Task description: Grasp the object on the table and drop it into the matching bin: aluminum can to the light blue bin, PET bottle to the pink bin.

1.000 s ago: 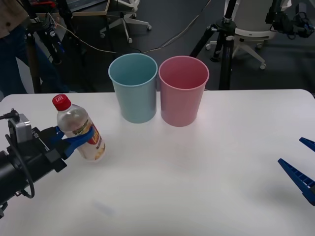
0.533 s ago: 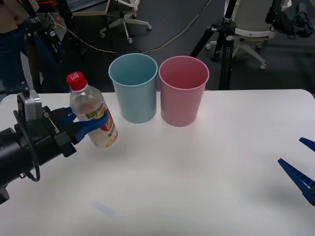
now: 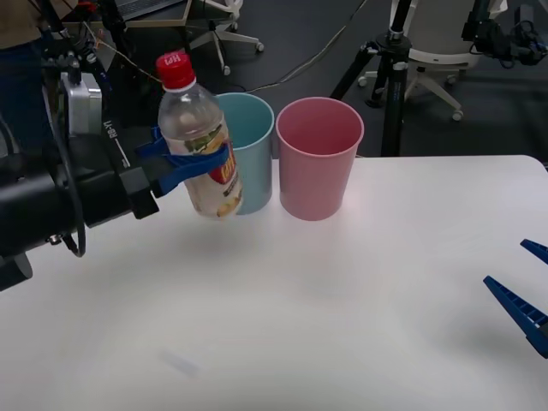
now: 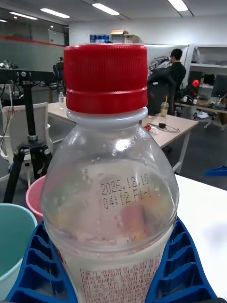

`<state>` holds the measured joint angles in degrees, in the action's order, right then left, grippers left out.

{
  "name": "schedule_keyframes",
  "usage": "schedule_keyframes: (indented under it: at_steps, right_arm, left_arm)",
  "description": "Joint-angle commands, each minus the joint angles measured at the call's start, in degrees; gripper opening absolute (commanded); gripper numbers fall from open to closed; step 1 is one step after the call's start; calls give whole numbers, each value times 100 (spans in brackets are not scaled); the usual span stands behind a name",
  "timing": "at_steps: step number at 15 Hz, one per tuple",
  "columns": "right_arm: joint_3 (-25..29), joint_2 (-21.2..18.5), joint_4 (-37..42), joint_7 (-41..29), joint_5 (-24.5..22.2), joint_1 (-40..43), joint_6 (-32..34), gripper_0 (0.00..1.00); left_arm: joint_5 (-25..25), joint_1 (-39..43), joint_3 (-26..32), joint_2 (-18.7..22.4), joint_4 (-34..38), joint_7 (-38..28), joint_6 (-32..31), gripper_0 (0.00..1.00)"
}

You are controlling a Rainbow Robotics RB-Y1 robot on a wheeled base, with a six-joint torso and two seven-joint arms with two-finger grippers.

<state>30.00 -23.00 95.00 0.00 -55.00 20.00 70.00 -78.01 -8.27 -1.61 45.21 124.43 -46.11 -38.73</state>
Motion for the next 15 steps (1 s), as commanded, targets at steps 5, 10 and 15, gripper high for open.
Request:
schedule_keyframes:
  at_steps: [5,10,15]
  right_arm:
    - [0,0,0,0,0,0,0,100]
    - [0,0,0,0,0,0,0,100]
    - [0,0,0,0,0,0,0,100]
  left_arm:
    - [-469,-1863,-779,-65,-1131,-952,67,1]
    - [-882,-2953,-1148,-803,-2327,-943,67,3]
    - [-1928,-3454,-1148,-1735,-3153,-961,58,5]
